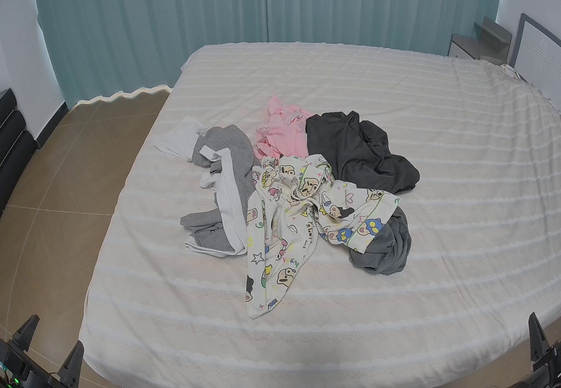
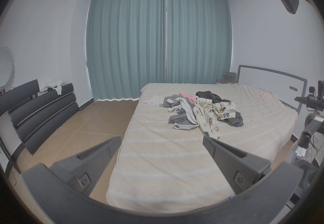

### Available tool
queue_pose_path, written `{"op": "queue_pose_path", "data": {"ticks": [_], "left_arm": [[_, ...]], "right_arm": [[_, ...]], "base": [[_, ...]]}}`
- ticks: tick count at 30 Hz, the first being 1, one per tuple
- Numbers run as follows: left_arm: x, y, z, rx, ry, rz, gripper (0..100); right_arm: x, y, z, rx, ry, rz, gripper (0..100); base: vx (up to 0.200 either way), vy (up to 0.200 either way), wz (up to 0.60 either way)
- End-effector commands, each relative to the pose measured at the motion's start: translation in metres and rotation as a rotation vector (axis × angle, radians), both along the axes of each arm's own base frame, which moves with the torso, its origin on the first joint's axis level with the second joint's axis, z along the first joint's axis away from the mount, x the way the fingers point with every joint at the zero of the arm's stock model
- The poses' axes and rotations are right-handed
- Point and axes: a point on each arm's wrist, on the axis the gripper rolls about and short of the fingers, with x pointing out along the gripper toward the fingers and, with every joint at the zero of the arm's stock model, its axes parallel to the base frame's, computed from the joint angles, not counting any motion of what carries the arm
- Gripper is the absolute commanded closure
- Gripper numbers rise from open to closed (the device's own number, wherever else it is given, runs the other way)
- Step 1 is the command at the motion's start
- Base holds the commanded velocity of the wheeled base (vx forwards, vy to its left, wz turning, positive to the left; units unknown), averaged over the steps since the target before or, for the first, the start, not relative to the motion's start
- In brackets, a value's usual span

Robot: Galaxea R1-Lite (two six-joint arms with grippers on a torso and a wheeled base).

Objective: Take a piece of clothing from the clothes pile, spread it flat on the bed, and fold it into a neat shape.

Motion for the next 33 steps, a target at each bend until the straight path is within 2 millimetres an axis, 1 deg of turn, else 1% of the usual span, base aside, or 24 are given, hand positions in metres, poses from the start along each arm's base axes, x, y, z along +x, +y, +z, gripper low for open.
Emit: {"op": "queue_pose_path", "data": {"ticks": [1, 2, 4, 6, 7, 8, 9, 10, 11, 12, 14, 16, 18, 20, 21, 24, 27, 28, 29, 33], "left_arm": [[0.001, 0.000, -0.003, 0.004, 0.013, 0.000, 0], [0.001, 0.000, -0.003, 0.004, 0.013, 0.000, 0], [0.001, 0.000, -0.003, 0.002, 0.013, 0.000, 0], [0.001, 0.000, -0.003, 0.002, 0.013, 0.000, 0], [0.001, 0.000, -0.003, -0.003, 0.014, -0.001, 0], [0.001, 0.000, -0.003, -0.002, 0.014, 0.001, 0], [0.001, 0.000, -0.003, -0.002, 0.014, 0.001, 0], [0.001, 0.000, -0.003, 0.001, 0.013, 0.000, 0], [0.001, 0.000, -0.003, -0.001, 0.014, -0.001, 0], [0.001, 0.000, -0.003, -0.001, 0.014, -0.001, 0], [0.001, 0.000, -0.003, -0.003, 0.014, -0.001, 0], [0.001, 0.000, -0.003, -0.007, 0.014, 0.001, 0], [0.001, 0.000, -0.003, -0.013, 0.014, 0.002, 0], [0.001, 0.000, -0.003, -0.007, 0.014, 0.001, 0], [0.001, 0.000, -0.003, -0.007, 0.014, 0.001, 0], [0.001, 0.000, -0.003, -0.007, 0.014, 0.001, 0], [0.001, 0.000, -0.003, -0.007, 0.014, 0.001, 0], [0.001, 0.000, -0.003, -0.007, 0.014, 0.001, 0], [0.001, 0.000, -0.003, -0.007, 0.014, 0.001, 0], [0.001, 0.000, -0.003, -0.007, 0.014, 0.001, 0]], "right_arm": [[0.091, 0.010, 0.095, 0.215, 0.449, 0.371, 0], [0.100, 0.011, 0.095, 0.230, 0.476, 0.381, 0], [0.110, 0.014, 0.095, 0.252, 0.510, 0.396, 0], [0.110, 0.014, 0.095, 0.252, 0.510, 0.396, 0], [0.130, 0.020, 0.093, 0.289, 0.565, 0.425, 0], [0.141, 0.024, 0.092, 0.309, 0.589, 0.435, 0], [0.141, 0.024, 0.092, 0.309, 0.589, 0.435, 0], [0.164, 0.031, 0.088, 0.343, 0.619, 0.442, 0], [0.175, 0.035, 0.085, 0.357, 0.626, 0.445, 0], [0.181, 0.037, 0.082, 0.362, 0.631, 0.448, 0], [0.202, 0.045, 0.073, 0.375, 0.660, 0.446, 0], [0.219, 0.051, 0.062, 0.386, 0.687, 0.424, 0], [0.232, 0.058, 0.052, 0.402, 0.707, 0.414, 0], [0.239, 0.061, 0.047, 0.416, 0.716, 0.404, 0], [0.247, 0.065, 0.041, 0.439, 0.715, 0.391, 0], [0.258, 0.071, 0.031, 0.470, 0.718, 0.368, 0], [0.268, 0.075, 0.021, 0.473, 0.728, 0.341, 0], [0.268, 0.075, 0.021, 0.473, 0.728, 0.341, 0], [0.275, 0.078, 0.013, 0.466, 0.731, 0.319, 0], [0.295, 0.084, 0.003, 0.468, 0.717, 0.252, 0]], "base": [[0.000, 0.000, 0.00], [0.000, 0.000, 0.00], [0.000, 0.000, 0.00], [0.000, 0.000, 0.00], [0.000, 0.000, 0.00], [0.000, 0.000, 0.00], [0.000, 0.200, 0.00], [0.000, 0.200, 0.00], [0.000, 0.200, 0.00], [0.000, 0.200, 0.00], [0.000, 0.200, 0.00], [0.000, 0.000, 0.00], [0.000, 0.000, 0.00], [0.000, 0.000, 0.00], [0.000, 0.000, 0.00], [0.000, 0.000, 0.00], [0.000, 0.000, 0.00], [0.000, 0.000, 0.00], [0.000, 0.000, 0.00], [0.000, 0.000, 0.00]]}}
